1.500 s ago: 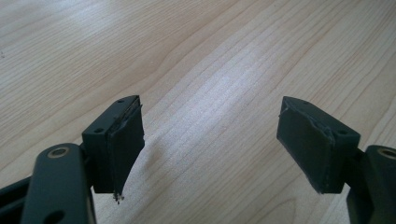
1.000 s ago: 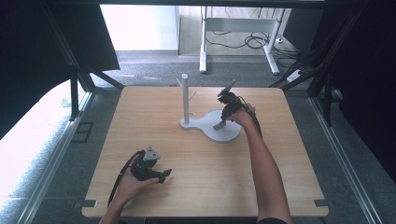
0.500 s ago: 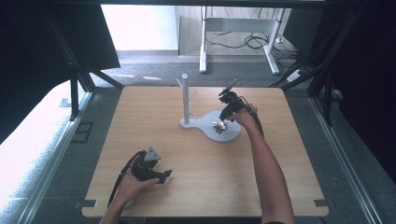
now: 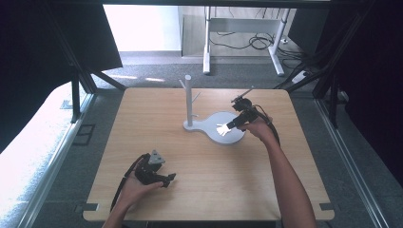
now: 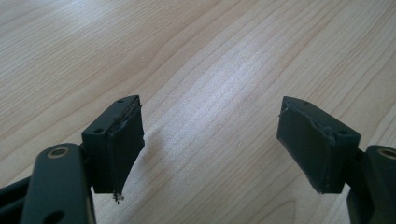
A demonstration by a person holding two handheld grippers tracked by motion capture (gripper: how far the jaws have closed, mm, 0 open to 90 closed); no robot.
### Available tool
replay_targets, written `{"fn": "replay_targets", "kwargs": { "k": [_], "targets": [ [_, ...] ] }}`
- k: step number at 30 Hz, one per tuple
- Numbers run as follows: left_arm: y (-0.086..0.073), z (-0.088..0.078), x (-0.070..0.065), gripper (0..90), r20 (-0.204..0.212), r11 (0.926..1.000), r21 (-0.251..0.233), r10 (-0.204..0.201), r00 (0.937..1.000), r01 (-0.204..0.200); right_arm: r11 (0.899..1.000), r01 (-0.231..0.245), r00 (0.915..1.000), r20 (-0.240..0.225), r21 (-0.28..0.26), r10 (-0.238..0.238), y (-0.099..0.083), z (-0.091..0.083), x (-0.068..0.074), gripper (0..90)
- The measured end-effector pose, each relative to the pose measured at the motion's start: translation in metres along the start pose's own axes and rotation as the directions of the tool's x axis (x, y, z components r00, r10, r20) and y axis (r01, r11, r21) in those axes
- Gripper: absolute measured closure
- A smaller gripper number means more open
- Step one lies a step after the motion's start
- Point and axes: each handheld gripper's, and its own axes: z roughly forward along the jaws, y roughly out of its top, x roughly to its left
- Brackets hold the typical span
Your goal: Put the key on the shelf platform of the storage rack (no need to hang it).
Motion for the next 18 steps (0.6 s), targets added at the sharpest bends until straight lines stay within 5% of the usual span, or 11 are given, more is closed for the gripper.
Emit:
{"fn": "replay_targets", "kwargs": {
  "k": [9,18],
  "targets": [
    [0.0,-0.002,0.001,23.2,-0.014,1.0,-0.001,-0.005,0.9999,0.005,0.995,0.012,0.9999,0.007,-0.096,-0.011,-0.053,-0.035,0.003,50.9],
    [0.0,0.002,-0.001,23.1,-0.013,1.0,0.007,-0.001,0.9999,0.001,0.986,0.009,0.9991,0.042,-0.164,-0.002,-0.129,-0.057,0.002,50.6]
  ]
}}
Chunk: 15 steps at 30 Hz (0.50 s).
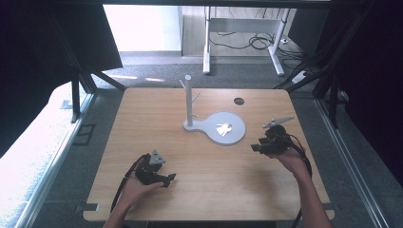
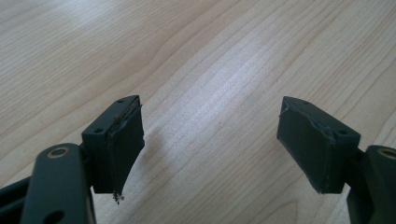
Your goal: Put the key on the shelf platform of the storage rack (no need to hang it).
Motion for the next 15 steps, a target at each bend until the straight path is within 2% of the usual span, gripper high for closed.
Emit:
{"fn": "replay_targets", "kwargs": {
  "k": [5,8,11,13,15],
  "targets": [
    [0.0,0.003,-0.002,23.2,-0.002,1.0,0.008,0.003,1.0,-0.003,0.999,-0.023,0.9997,-0.004,-0.042,0.023,-0.041,-0.006,0.003,50.7],
    [0.0,0.003,-0.004,23.2,-0.002,1.0,0.008,0.003,1.0,-0.003,0.998,-0.033,0.9994,-0.002,-0.055,0.033,-0.058,-0.006,0.005,50.7],
    [0.001,0.003,-0.004,23.2,-0.002,1.0,0.009,0.005,1.0,-0.005,0.997,-0.048,0.9988,-0.007,-0.061,0.048,-0.07,-0.003,0.004,50.9],
    [0.001,0.003,-0.005,23.2,-0.003,0.9999,0.008,0.007,1.0,-0.007,0.998,-0.044,0.999,0.004,-0.045,0.045,-0.071,-0.002,0.003,50.5],
    [0.001,0.003,-0.005,23.2,-0.003,0.9999,0.008,0.008,1.0,-0.008,0.997,-0.045,0.999,0.004,-0.067,0.045,-0.072,-0.003,0.002,50.6]
  ]
}}
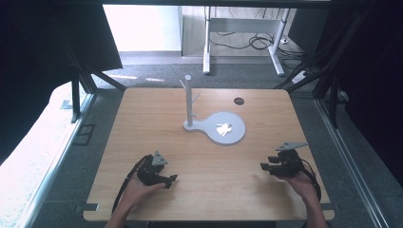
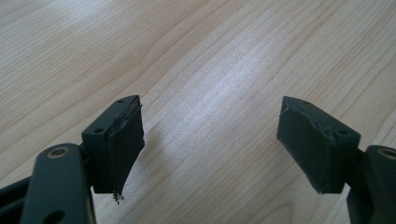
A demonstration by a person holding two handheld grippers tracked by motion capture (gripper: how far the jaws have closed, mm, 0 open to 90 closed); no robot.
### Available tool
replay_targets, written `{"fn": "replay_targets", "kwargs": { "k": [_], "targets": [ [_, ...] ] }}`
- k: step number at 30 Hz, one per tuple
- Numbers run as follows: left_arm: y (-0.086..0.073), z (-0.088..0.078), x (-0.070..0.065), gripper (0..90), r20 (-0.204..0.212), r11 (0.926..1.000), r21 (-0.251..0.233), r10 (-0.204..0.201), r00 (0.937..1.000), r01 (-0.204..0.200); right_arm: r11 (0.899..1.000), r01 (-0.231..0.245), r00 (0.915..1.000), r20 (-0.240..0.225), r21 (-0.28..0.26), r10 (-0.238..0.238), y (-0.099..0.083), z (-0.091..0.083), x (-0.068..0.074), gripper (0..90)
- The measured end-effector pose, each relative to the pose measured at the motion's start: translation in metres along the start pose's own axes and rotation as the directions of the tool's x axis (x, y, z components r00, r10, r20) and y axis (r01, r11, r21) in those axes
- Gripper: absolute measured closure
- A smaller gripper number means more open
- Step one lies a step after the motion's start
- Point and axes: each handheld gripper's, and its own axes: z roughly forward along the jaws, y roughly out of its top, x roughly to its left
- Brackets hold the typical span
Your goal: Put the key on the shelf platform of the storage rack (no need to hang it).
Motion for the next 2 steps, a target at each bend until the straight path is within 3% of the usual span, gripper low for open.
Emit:
{"fn": "replay_targets", "kwargs": {
  "k": [2],
  "targets": [
    [0.0,0.0003,0.0003,23.2,0.0,1.0,0.003,0.002,1.0,-0.002,1.0,0.004,1.0,0.007,-0.012,-0.004,0.0,-0.0007,0.0006,50.5]
  ]
}}
